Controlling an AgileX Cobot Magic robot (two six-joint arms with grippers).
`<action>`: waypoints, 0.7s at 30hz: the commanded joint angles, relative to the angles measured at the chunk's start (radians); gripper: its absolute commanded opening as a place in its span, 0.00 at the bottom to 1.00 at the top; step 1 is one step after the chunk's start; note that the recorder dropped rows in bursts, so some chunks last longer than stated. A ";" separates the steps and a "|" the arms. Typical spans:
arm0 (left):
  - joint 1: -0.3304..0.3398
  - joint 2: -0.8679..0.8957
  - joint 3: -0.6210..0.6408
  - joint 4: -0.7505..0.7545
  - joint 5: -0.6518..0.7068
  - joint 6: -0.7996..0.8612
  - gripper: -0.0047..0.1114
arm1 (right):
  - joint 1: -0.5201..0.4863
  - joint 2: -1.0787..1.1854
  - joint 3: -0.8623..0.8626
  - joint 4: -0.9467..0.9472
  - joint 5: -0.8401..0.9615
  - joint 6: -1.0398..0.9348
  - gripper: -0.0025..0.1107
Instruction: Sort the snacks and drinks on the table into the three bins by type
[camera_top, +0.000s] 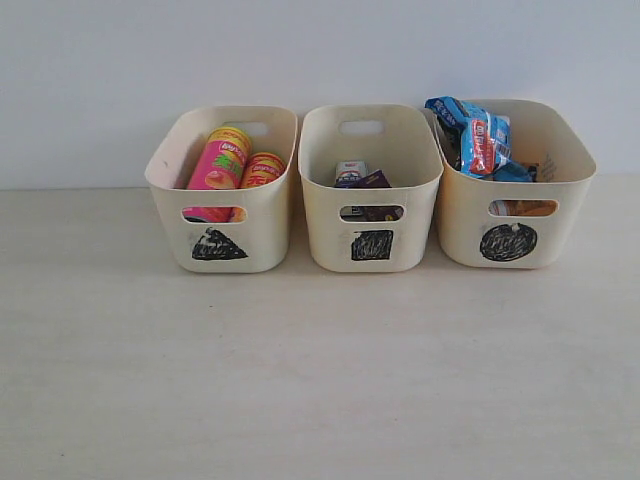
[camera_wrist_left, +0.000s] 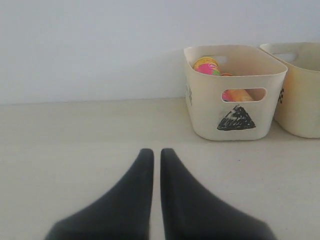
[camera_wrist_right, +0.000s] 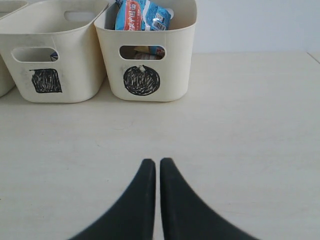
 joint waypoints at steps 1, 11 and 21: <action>0.004 -0.004 0.004 -0.012 0.033 -0.030 0.07 | -0.002 -0.004 0.005 -0.002 -0.004 0.000 0.02; 0.024 -0.004 0.004 -0.014 0.069 -0.028 0.07 | -0.002 -0.004 0.005 -0.002 -0.004 0.000 0.02; 0.024 -0.004 0.004 -0.014 0.079 -0.031 0.07 | -0.002 -0.004 0.005 -0.002 -0.004 0.000 0.02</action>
